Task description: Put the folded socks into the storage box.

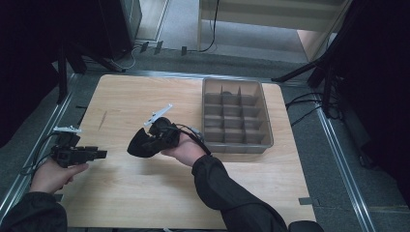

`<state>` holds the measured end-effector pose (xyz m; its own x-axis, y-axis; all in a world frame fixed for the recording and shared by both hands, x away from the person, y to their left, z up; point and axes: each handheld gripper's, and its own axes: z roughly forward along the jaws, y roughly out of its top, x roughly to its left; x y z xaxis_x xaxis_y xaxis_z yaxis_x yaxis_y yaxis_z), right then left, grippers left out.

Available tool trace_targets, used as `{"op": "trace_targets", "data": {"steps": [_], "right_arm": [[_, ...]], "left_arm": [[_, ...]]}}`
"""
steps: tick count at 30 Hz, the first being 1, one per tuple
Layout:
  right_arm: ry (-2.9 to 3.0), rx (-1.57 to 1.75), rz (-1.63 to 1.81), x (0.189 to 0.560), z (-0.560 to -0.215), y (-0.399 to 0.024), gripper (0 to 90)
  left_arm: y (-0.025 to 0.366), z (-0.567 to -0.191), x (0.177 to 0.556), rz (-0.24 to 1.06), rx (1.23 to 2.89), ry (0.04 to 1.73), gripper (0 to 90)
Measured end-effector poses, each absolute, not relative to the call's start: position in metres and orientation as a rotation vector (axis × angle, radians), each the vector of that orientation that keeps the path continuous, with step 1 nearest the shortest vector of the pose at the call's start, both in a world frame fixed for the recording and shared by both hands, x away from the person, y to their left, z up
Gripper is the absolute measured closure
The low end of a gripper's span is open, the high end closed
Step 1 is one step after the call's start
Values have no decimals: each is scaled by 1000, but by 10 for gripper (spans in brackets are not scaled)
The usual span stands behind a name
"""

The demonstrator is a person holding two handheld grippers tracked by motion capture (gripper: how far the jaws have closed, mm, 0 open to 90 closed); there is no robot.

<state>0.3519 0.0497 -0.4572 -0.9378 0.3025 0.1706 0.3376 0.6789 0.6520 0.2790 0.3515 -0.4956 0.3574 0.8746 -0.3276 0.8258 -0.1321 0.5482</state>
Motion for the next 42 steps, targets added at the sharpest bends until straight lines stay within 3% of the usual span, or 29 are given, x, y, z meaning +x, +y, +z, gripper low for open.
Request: {"op": "trace_targets", "data": {"steps": [42], "right_arm": [[-2906, -787, -1164, 374, -409, -94, 696]], "left_arm": [[308, -493, 303, 68, 2057, 1330, 447]]}}
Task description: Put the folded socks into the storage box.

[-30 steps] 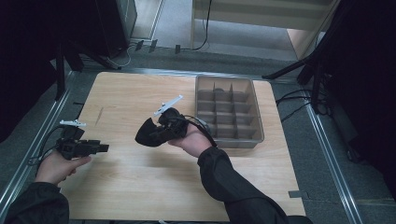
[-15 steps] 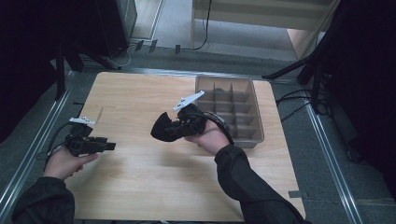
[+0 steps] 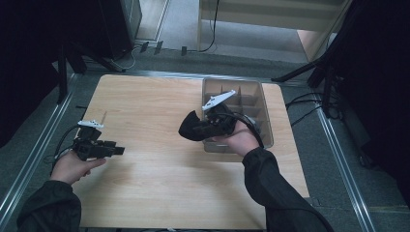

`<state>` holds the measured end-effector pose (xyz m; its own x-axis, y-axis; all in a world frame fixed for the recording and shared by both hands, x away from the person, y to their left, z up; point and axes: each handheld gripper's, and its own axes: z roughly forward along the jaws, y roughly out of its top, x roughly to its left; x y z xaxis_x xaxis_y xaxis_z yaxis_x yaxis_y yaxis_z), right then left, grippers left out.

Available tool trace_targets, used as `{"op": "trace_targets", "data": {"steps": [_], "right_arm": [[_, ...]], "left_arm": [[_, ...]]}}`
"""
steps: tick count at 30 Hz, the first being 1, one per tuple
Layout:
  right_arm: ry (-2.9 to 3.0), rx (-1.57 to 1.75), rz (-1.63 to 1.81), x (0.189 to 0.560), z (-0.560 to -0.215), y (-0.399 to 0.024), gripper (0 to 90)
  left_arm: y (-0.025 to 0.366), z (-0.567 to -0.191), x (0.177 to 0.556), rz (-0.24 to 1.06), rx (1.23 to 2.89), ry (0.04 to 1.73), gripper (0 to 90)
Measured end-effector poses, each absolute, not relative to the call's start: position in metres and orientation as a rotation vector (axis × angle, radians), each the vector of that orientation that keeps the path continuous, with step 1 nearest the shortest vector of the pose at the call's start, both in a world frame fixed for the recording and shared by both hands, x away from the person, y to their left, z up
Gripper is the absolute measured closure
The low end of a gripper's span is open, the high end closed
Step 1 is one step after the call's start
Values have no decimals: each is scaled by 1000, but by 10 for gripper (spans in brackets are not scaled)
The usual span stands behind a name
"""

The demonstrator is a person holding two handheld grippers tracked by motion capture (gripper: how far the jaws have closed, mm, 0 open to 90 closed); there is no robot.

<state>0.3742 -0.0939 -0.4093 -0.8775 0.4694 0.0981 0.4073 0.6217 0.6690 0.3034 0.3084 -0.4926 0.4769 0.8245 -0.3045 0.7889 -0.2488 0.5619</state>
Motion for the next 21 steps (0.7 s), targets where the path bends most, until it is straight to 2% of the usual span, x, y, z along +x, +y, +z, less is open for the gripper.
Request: {"op": "trace_targets", "data": {"steps": [12, 21], "right_arm": [[2677, 863, 1039, 384, -415, -138, 696], [2654, 907, 959, 387, -426, -154, 695]], "left_arm": [[306, -493, 303, 66, 2060, 1331, 445], [305, -493, 302, 64, 2064, 1322, 441]]}}
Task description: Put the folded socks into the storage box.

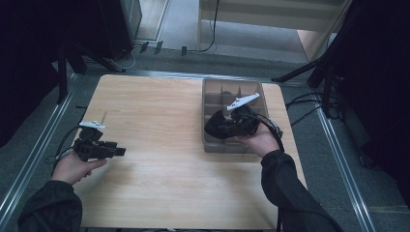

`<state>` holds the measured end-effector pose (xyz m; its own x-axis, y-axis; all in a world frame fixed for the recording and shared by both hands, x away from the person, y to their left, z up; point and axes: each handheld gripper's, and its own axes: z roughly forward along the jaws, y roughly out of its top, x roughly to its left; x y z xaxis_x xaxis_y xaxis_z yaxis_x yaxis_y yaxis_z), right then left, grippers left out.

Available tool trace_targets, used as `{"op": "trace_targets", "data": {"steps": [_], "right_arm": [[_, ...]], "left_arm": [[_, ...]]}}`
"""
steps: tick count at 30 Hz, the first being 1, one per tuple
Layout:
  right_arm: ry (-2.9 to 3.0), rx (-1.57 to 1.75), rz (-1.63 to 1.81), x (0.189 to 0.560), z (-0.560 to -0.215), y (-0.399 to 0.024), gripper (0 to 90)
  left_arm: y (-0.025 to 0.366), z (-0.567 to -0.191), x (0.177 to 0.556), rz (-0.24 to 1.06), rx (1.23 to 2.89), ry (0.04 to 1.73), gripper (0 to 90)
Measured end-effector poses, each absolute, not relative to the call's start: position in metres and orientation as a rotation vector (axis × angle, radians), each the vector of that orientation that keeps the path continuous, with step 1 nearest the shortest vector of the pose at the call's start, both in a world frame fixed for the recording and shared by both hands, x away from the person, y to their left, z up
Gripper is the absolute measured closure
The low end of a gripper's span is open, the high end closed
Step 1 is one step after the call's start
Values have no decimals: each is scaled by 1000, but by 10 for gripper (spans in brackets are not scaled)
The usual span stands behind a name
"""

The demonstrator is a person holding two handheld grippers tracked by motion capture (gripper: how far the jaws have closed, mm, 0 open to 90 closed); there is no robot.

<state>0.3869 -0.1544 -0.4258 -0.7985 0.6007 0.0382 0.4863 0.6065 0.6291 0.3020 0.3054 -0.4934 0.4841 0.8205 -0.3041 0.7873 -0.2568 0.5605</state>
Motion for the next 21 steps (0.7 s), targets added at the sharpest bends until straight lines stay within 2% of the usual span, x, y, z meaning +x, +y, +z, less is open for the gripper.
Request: {"op": "trace_targets", "data": {"steps": [21], "right_arm": [[2770, 973, 783, 394, -465, -133, 693]], "left_arm": [[306, -494, 302, 58, 2065, 1325, 441]]}}
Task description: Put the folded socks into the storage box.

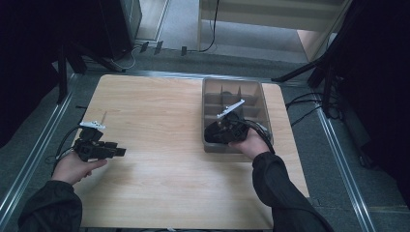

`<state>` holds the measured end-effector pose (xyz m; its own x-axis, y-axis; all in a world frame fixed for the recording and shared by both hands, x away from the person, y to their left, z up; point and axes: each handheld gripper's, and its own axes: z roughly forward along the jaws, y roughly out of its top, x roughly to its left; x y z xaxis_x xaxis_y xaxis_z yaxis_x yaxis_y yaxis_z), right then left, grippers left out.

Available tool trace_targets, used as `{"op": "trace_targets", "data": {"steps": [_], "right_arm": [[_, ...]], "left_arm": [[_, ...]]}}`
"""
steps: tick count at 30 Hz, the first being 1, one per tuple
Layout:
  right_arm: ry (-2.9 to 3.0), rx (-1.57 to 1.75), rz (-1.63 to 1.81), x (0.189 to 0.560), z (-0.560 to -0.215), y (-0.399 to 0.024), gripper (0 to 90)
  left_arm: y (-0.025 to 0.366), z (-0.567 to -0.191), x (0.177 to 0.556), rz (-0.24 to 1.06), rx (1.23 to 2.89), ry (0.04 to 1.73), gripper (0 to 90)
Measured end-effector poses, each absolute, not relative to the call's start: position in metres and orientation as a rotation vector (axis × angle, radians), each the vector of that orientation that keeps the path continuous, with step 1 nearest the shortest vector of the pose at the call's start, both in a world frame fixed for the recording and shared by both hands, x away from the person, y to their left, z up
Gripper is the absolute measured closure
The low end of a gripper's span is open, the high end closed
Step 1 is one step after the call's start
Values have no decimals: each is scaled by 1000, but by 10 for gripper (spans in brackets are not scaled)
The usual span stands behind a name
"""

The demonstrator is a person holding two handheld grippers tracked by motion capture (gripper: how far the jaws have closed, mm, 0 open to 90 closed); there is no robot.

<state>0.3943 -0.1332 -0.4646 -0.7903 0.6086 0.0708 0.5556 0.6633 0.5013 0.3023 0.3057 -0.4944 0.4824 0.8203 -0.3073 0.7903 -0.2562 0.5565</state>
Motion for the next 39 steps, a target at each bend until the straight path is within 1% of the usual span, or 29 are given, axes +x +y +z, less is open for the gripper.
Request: {"op": "trace_targets", "data": {"steps": [12, 19, 21, 23, 27, 31, 34, 35, 39], "right_arm": [[2819, 960, 722, 399, -468, -128, 683], [2802, 1003, 795, 399, -459, -134, 517], [2790, 1022, 829, 399, -454, -137, 486], [2782, 1009, 835, 398, -450, -138, 463], [2771, 986, 853, 397, -440, -139, 466], [2750, 976, 877, 397, -430, -140, 501], [2731, 970, 875, 397, -425, -139, 580], [2721, 969, 869, 397, -424, -138, 621], [2698, 962, 831, 398, -426, -137, 841]], "left_arm": [[305, -495, 302, 58, 2067, 1324, 441], [305, -495, 302, 56, 2070, 1322, 441], [305, -495, 302, 56, 2070, 1324, 442], [305, -494, 302, 60, 2071, 1324, 442], [305, -494, 302, 57, 2070, 1323, 441], [305, -494, 302, 58, 2070, 1324, 440], [305, -495, 302, 50, 2070, 1327, 435], [305, -495, 302, 49, 2071, 1326, 433], [306, -494, 302, 53, 2063, 1326, 434]]}}
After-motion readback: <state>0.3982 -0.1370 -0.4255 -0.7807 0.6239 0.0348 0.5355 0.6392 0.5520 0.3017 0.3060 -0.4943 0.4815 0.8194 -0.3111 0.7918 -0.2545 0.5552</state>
